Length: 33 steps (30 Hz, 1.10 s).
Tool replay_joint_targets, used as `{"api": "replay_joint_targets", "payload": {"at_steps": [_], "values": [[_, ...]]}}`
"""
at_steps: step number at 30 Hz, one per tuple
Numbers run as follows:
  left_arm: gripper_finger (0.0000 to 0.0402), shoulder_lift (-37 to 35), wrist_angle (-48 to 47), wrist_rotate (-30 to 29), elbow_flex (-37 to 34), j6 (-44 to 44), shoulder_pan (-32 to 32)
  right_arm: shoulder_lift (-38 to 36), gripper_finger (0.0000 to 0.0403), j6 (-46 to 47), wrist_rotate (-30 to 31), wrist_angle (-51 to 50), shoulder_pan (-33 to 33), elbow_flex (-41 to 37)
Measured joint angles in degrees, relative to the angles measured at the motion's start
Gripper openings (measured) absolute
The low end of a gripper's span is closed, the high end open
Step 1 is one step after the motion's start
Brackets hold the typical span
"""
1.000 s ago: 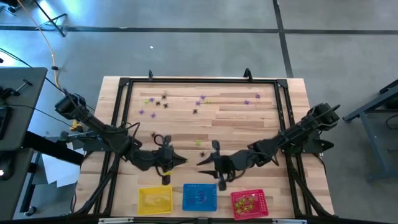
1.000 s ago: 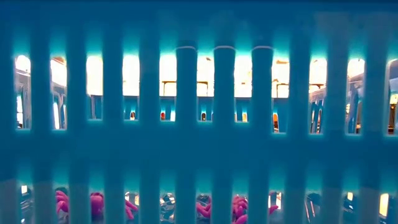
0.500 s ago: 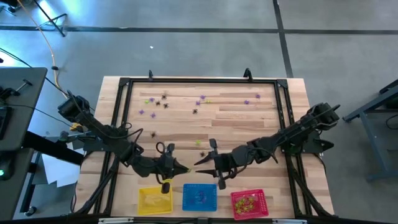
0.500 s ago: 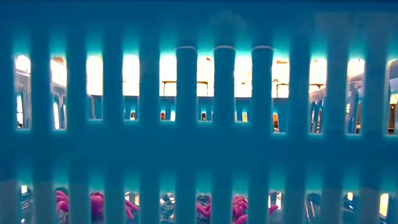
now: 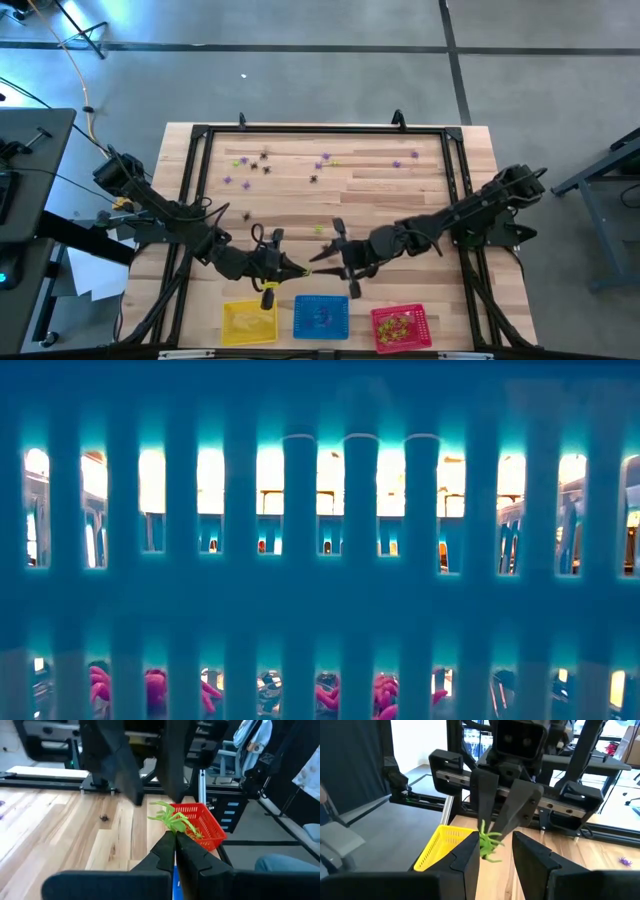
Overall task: Sort Halloween decoration
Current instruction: Put the green spider toy into the red bin
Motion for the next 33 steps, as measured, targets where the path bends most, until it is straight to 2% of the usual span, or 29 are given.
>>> {"api": "replay_joint_targets", "payload": {"at_steps": [10, 19, 22, 26, 33], "values": [[0.0000, 0.0, 0.3, 0.2, 0.0, 2.4, 1.0, 1.7, 0.0110, 0.9, -4.4, 2.4, -0.7, 0.0], [0.0000, 0.0, -0.3, 1.7, 0.0, 2.5, 2.0, 4.8, 0.0108, 0.2, -5.5, 6.9, -1.5, 0.0], [0.0000, 0.0, 0.0, 1.7, 0.0, 2.5, 2.1, 4.8, 0.0086, 0.4, -5.4, 7.8, -1.5, 0.0], [0.0000, 0.0, 0.1, 1.4, 0.0, 2.5, 2.1, 4.8, 0.0016, 2.2, -5.2, 7.9, -1.6, 0.0], [0.0003, 0.0, 0.4, 1.0, 0.0, 2.3, 2.1, 4.8, 0.0004, 4.5, -4.6, 7.9, -1.6, 0.0]]}}
